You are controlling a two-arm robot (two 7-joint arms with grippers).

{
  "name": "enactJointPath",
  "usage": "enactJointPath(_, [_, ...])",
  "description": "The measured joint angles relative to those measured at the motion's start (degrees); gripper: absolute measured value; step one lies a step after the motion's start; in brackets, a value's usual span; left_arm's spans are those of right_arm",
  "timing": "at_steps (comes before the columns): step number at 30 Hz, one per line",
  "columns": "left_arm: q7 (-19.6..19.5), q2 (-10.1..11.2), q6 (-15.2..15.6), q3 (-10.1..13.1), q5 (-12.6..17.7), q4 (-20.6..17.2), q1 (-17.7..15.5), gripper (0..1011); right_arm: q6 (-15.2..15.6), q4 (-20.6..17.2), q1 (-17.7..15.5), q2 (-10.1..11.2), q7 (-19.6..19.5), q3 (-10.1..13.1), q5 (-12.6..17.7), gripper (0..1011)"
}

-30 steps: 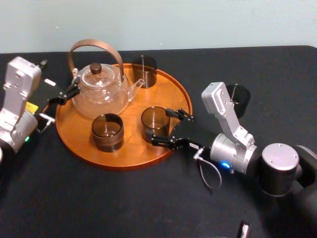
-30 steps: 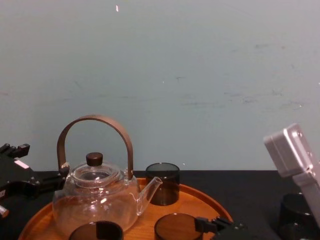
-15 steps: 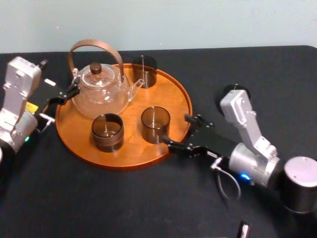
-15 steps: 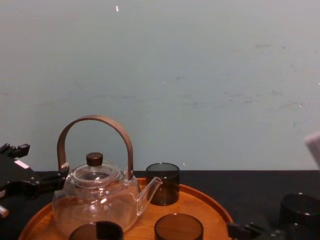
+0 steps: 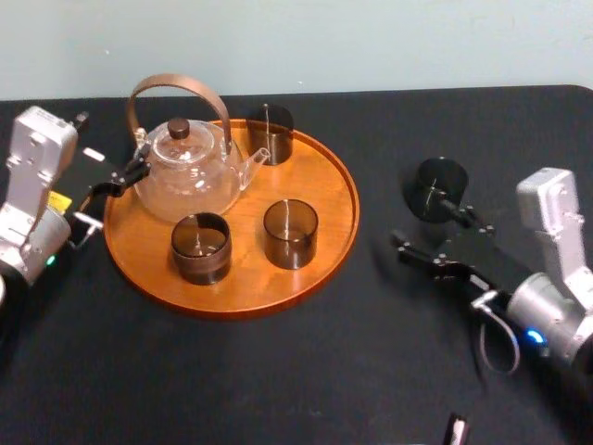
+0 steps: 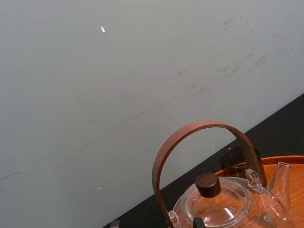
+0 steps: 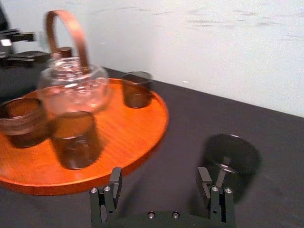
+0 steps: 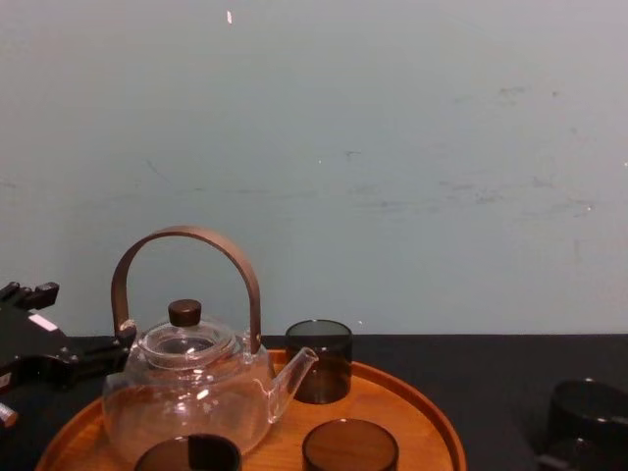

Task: Pick up the glass from the table and place it on the tray.

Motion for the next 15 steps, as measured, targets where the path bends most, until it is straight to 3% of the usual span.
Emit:
enactJointPath(7, [0.0, 0.0, 0.0, 0.0, 0.0, 0.0, 0.0, 1001, -1.2, 2.0, -1.1, -0.7, -1.2, 4.5, 1.1, 1002])
enactJointPath(15, [0.0, 0.0, 0.0, 0.0, 0.0, 0.0, 0.0, 1001, -1.1, 5.1, 0.5, -2.0, -1.2, 6.3, 1.3, 1002])
